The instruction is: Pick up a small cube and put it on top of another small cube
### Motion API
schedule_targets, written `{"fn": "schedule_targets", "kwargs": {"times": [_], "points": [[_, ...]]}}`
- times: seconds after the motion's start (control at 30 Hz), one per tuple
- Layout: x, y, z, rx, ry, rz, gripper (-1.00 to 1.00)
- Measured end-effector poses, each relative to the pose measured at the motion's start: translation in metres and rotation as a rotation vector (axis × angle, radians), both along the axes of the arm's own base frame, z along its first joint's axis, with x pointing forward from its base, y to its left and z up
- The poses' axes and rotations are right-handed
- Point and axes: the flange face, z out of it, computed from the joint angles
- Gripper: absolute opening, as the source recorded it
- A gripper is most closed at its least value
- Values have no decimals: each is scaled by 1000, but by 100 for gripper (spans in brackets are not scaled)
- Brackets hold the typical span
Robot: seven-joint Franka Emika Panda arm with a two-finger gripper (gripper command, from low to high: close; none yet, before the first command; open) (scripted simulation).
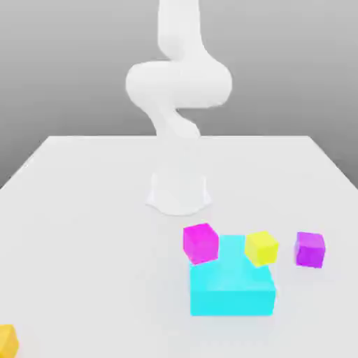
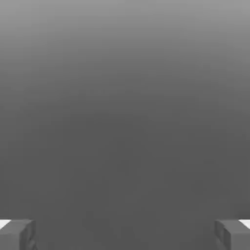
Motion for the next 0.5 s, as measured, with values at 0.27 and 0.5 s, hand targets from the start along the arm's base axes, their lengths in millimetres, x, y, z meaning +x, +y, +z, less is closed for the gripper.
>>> {"fn": "schedule_targets", "kwargs": {"times": [0.27, 0.5], "points": [[31, 140, -195, -204, 259, 450, 0], [-39, 228, -356, -366, 453, 858, 0]]}}
